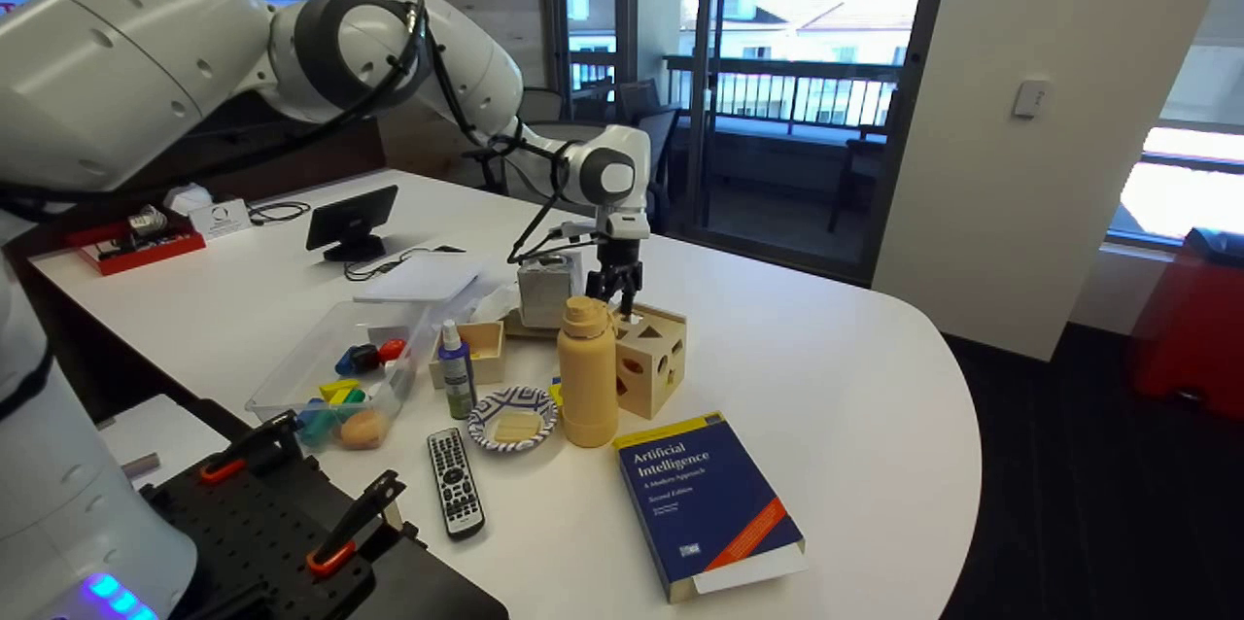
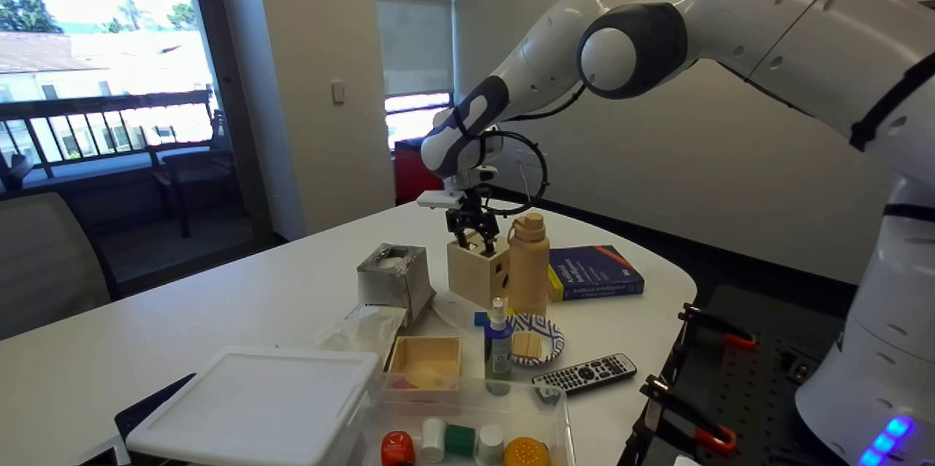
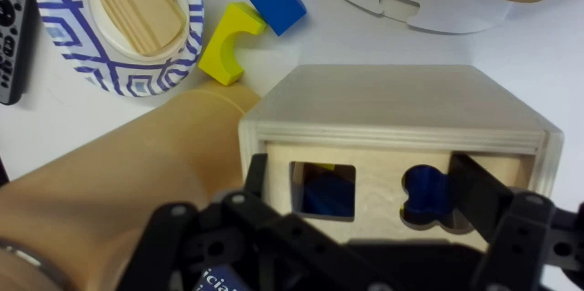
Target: Slide the lid of the shape sorter to the right
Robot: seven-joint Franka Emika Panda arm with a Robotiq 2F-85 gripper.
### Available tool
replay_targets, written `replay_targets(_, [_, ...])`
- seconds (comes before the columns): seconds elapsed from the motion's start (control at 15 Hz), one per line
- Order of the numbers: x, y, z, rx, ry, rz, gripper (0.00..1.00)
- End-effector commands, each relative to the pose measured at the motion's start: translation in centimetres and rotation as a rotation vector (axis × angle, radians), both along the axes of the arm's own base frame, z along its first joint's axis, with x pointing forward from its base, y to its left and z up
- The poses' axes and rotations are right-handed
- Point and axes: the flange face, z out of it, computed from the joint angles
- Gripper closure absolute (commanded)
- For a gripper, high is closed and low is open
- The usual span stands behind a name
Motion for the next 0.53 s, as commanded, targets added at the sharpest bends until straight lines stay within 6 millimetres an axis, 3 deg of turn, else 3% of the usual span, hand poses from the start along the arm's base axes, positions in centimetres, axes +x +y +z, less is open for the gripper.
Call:
replay_targets(0.0, [0.96, 0.13, -0.17, -0.03, -0.001, -0.015, 0.0])
replay_targets(0.47, [1.19, -0.08, -0.1, -0.068, 0.009, -0.022, 0.0])
